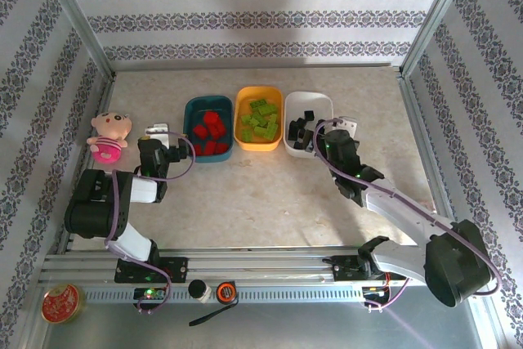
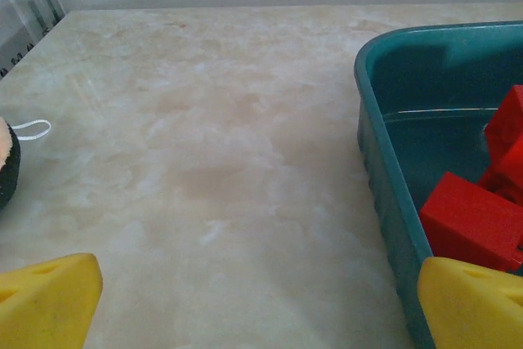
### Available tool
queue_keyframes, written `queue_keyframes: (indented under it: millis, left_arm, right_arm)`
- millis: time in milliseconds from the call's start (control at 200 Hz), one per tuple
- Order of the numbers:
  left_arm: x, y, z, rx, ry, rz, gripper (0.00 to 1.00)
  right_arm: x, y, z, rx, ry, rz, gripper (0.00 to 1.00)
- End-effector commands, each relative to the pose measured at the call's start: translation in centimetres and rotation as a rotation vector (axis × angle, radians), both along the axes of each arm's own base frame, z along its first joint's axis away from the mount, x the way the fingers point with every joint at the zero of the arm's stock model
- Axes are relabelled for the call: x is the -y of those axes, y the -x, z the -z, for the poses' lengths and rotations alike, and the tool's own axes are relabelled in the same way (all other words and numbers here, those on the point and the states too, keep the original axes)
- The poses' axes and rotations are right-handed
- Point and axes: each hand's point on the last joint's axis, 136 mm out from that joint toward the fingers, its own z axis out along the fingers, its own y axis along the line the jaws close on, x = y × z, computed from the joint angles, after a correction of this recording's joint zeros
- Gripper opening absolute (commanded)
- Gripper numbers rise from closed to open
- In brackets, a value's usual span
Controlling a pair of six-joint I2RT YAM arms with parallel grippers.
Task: Sort the legos into containers by color
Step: Reset both arms
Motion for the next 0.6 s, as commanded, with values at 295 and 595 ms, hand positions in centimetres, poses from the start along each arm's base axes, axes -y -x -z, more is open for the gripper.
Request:
queue_keyframes:
  millis: [295, 595]
  left_arm:
    - [-0.1, 0.1, 0.0, 0.015, -0.006, -0.007, 0.99]
    - [0.0, 0.1, 0.0, 0.017, -0.005, -0.002, 0.99]
  right_arm:
    - [2.9, -1.9, -4.3, 0.269, 0.291, -0.047, 0.98]
    - [8.9, -5.7, 0.0, 0.198, 0.302, -0.009, 0.98]
